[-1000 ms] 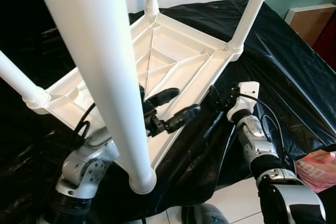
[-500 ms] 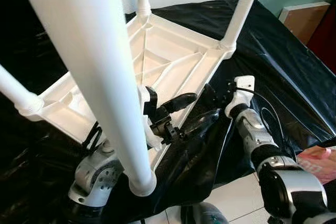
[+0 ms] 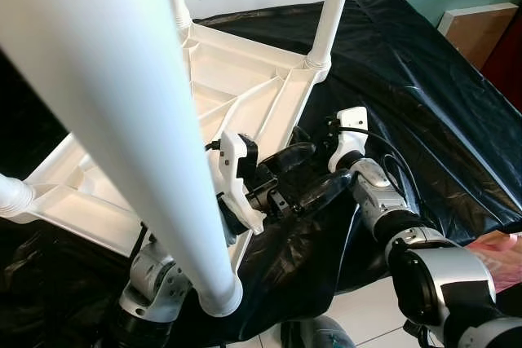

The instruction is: Building children table

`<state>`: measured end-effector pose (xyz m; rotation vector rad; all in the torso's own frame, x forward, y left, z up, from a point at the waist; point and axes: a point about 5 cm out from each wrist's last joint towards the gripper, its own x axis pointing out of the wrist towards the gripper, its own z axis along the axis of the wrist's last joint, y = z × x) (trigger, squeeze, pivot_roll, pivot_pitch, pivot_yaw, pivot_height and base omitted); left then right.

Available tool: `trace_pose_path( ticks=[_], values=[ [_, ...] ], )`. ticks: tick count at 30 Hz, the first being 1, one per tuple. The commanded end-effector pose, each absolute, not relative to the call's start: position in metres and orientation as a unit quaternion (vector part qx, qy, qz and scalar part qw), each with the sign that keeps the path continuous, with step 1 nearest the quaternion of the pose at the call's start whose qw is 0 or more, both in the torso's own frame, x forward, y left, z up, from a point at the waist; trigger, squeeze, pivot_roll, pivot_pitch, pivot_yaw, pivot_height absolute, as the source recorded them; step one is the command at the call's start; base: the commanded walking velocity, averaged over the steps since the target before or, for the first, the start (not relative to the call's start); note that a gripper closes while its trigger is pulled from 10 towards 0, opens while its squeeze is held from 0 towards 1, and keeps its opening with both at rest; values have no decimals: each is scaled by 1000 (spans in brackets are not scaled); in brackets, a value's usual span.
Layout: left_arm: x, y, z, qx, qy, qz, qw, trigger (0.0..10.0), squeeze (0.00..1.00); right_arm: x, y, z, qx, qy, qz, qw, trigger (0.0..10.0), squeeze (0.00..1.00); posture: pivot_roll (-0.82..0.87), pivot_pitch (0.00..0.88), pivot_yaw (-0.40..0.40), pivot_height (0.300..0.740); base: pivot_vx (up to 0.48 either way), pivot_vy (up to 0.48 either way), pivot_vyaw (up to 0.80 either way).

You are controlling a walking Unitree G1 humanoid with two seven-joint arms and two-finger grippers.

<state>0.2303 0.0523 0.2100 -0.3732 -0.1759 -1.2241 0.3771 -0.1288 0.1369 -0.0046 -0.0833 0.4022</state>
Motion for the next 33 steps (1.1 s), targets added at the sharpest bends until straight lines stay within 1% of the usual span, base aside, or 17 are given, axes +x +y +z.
trace_pose_path(
  ticks=[1,2,3,4,6,9,11,12,17,21,22,23,24,26,28,31,33],
  values=[
    [230,51,206,-167,-76,-572,800,10000,0,374,-132,130,-7,-34,194,980,10000,0,89,152,-50,740,0,0,0],
    [239,64,203,-139,-75,-555,817,10000,0,369,-159,126,-19,-43,141,989,10000,0,85,154,-46,740,0,0,0],
    [239,64,203,-139,-75,-555,817,10000,0,369,-159,126,-19,-43,141,989,10000,0,85,154,-46,740,0,0,0],
    [243,72,201,-124,-71,-547,825,10000,0,366,-169,124,-19,-49,122,991,10000,0,85,154,-46,740,0,0,0],
    [245,76,200,-115,-69,-542,829,10000,0,364,-174,123,-17,-53,113,992,10000,0,84,154,-44,740,0,0,0],
    [249,92,192,-59,-41,-544,836,10000,0,356,-181,122,-4,-71,108,992,10000,0,79,157,-38,740,0,0,0],
    [249,92,192,-59,-41,-544,836,10000,0,356,-181,122,-4,-71,108,992,10000,0,79,157,-38,740,0,0,0],
    [251,104,188,-30,-25,-544,838,10000,0,348,-182,123,-1,-89,119,989,10000,0,71,159,-32,740,0,0,0],
    [252,109,187,-20,-21,-544,839,10000,0,343,-181,124,-2,-96,128,987,10000,0,71,159,-32,740,0,0,0],
    [260,130,183,24,0,-532,846,10000,0,327,-172,124,-8,-106,167,980,10000,0,54,164,-32,740,0,0,0],
    [260,130,183,24,0,-532,846,10000,0,327,-172,124,-8,-106,167,980,10000,0,54,164,-32,740,0,0,0],
    [264,139,182,38,6,-524,851,10000,0,321,-168,124,-8,-105,179,978,10000,0,54,166,-31,740,0,0,0],
    [264,139,182,38,6,-524,851,10000,0,321,-168,124,-8,-105,179,978,10000,0,54,166,-31,740,0,0,0],
    [266,155,185,51,9,-515,855,10000,0,312,-164,121,-7,-99,192,976,10000,0,57,170,-30,740,0,0,0],
    [265,159,186,50,9,-515,856,10000,0,309,-164,119,-7,-96,196,976,10000,0,59,171,-30,740,0,0,0],
    [257,167,187,50,17,-529,847,10000,0,304,-164,117,-8,-90,203,975,10000,0,60,173,-30,740,0,0,0],
    [247,178,190,41,29,-547,835,10000,0,299,-166,117,-11,-84,207,975,10000,0,60,174,-32,740,0,0,0]
  ],
)
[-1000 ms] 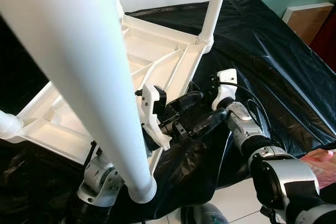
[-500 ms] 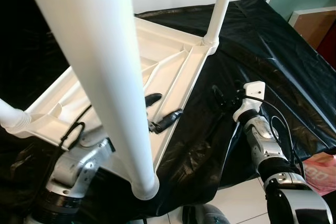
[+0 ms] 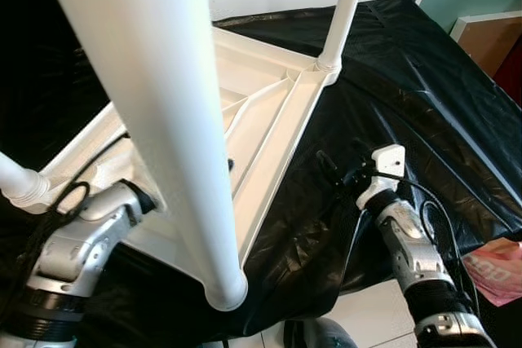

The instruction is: Building children table

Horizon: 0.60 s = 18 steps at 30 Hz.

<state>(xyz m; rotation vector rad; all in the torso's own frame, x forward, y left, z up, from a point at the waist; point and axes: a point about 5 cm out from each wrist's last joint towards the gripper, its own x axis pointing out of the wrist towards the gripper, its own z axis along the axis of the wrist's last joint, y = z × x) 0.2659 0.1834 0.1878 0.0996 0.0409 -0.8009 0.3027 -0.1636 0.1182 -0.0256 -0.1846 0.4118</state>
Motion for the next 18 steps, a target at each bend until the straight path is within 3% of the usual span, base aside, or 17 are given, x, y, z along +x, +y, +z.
trace_pose_path(
  ticks=[1,10,18],
  values=[
    [247,178,190,41,29,-547,835,10000,0,299,-166,117,-11,-84,207,975,10000,0,60,174,-32,740,0,0,0],
    [225,219,184,96,97,-553,822,10000,0,295,-174,123,-24,-70,211,975,10000,0,71,173,-48,740,0,0,0],
    [214,225,167,145,146,-551,809,10000,0,294,-176,125,-30,-60,214,974,10000,0,73,174,-57,740,0,0,0]
  ],
)
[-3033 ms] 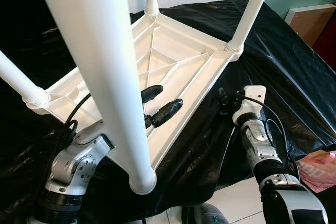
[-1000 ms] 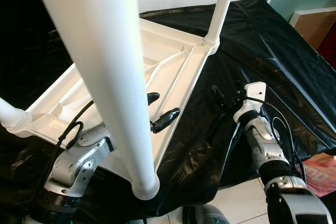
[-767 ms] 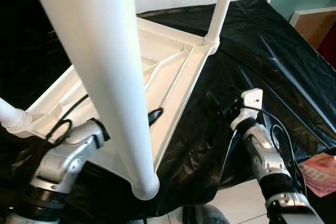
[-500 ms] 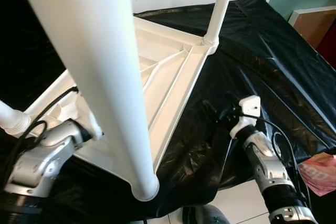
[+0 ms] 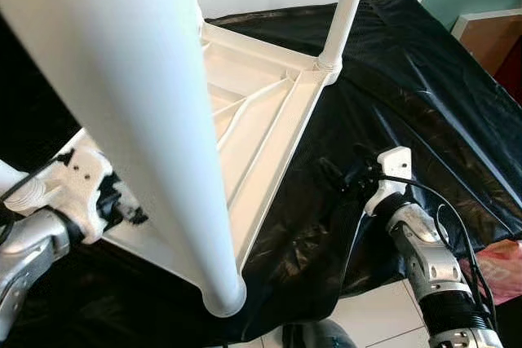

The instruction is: Building children table

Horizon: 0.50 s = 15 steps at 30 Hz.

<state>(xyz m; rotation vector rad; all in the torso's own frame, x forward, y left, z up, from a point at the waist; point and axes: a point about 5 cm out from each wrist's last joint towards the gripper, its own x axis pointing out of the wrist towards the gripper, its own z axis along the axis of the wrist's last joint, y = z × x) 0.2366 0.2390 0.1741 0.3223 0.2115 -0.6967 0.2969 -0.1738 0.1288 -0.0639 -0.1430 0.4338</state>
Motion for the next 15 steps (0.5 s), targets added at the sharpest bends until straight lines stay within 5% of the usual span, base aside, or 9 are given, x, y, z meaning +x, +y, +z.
trace_pose_path(
  ticks=[1,15],
  values=[
    [213,224,166,147,151,-553,806,10000,0,294,-176,126,-32,-59,215,974,10000,0,74,172,-59,740,0,0,0],
    [235,207,134,210,175,-505,819,10000,0,296,-174,131,-37,-54,217,974,10000,0,61,157,-58,740,0,0,0]
  ],
)
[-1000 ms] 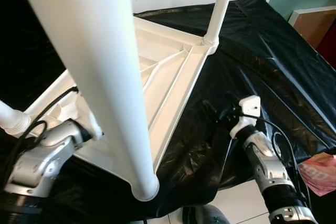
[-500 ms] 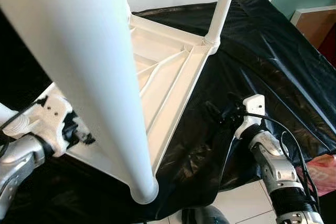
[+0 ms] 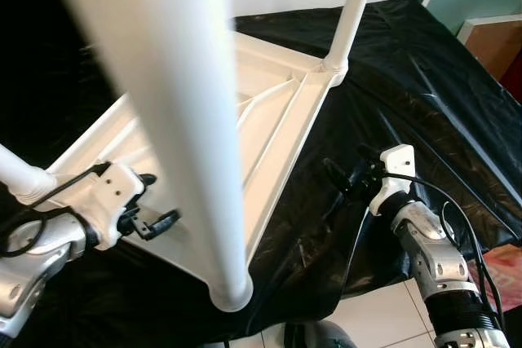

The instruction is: Building children table

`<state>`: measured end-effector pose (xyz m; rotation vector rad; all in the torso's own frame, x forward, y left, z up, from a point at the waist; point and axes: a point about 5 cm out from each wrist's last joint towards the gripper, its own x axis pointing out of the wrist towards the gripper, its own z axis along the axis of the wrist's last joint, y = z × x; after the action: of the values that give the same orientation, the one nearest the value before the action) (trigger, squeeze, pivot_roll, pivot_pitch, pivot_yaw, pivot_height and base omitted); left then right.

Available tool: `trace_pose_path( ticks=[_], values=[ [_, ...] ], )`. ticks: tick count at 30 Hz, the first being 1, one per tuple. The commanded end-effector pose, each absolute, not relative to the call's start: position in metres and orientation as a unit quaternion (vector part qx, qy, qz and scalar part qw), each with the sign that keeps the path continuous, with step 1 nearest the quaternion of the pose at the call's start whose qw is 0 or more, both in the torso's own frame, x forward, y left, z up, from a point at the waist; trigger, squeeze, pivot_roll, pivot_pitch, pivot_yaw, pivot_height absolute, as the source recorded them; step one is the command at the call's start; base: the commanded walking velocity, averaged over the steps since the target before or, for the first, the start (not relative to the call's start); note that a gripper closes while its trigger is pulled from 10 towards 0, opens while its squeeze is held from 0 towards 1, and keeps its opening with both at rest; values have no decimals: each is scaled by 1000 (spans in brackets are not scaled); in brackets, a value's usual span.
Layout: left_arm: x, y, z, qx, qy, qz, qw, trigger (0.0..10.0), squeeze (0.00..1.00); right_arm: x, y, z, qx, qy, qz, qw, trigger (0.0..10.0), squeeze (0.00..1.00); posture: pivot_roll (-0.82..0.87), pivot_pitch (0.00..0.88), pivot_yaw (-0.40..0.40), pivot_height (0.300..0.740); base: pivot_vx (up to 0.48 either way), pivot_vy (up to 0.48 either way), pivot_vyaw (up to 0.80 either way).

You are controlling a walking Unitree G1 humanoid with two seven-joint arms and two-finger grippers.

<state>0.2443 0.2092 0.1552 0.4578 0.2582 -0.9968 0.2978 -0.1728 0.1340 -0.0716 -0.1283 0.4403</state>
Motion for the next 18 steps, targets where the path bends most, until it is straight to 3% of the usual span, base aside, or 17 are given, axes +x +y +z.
trace_pose_path(
  ticks=[1,8,18],
  values=[
    [239,205,132,214,175,-498,822,10000,0,296,-174,132,-38,-55,217,974,10000,0,59,157,-57,740,0,0,0],
    [253,193,124,218,170,-476,835,10000,0,295,-174,133,-39,-54,214,975,10000,0,44,153,-45,740,0,0,0],
    [288,158,121,200,125,-421,876,10000,0,293,-175,133,-39,-54,209,976,10000,0,30,147,-35,740,0,0,0]
  ],
)
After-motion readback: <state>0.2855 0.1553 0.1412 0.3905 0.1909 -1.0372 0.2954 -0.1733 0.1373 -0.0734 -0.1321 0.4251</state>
